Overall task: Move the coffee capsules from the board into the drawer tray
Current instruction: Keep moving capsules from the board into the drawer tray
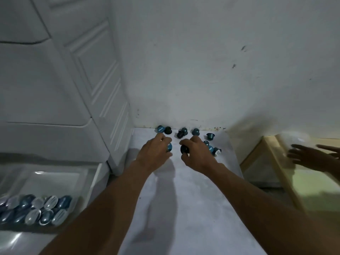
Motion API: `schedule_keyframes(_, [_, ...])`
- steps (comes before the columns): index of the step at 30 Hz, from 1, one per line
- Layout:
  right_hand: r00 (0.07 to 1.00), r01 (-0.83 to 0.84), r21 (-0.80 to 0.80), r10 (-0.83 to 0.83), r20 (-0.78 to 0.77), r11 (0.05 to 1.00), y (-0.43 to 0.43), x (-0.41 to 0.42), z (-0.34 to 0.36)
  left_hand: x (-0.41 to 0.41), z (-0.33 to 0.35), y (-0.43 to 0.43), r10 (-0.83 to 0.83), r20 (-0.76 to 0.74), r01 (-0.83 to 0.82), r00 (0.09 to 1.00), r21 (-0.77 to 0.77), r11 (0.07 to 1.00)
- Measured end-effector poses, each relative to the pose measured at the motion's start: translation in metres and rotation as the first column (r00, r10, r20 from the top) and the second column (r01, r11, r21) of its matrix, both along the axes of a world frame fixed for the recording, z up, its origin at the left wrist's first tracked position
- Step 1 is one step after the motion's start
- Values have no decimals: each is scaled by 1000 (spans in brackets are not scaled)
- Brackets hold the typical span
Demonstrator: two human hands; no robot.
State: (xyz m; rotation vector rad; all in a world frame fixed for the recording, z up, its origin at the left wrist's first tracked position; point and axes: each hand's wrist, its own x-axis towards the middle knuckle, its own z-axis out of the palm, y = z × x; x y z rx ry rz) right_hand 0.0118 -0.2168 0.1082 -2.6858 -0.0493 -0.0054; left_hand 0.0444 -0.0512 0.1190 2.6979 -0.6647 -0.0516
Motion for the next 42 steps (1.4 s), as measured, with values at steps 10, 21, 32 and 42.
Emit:
schedule_keyframes(10, [978, -76, 108, 53, 200, 991, 38, -103, 26, -123, 30, 43, 168, 38, -158, 985, -196, 968])
schedule_keyframes(21, [932, -200, 166, 135, 337, 966, 138, -137, 45, -174, 47, 148, 342, 102, -296, 934, -312, 903])
schedule_keyframes(32, [932, -185, 220, 101, 347, 958, 297, -146, 38, -196, 50, 307, 332, 142, -268, 932, -344, 900])
schedule_keyframes(42, [934, -194, 215, 113, 339, 957, 397, -133, 30, -178, 46, 404, 368, 106, -324, 924, -295, 899])
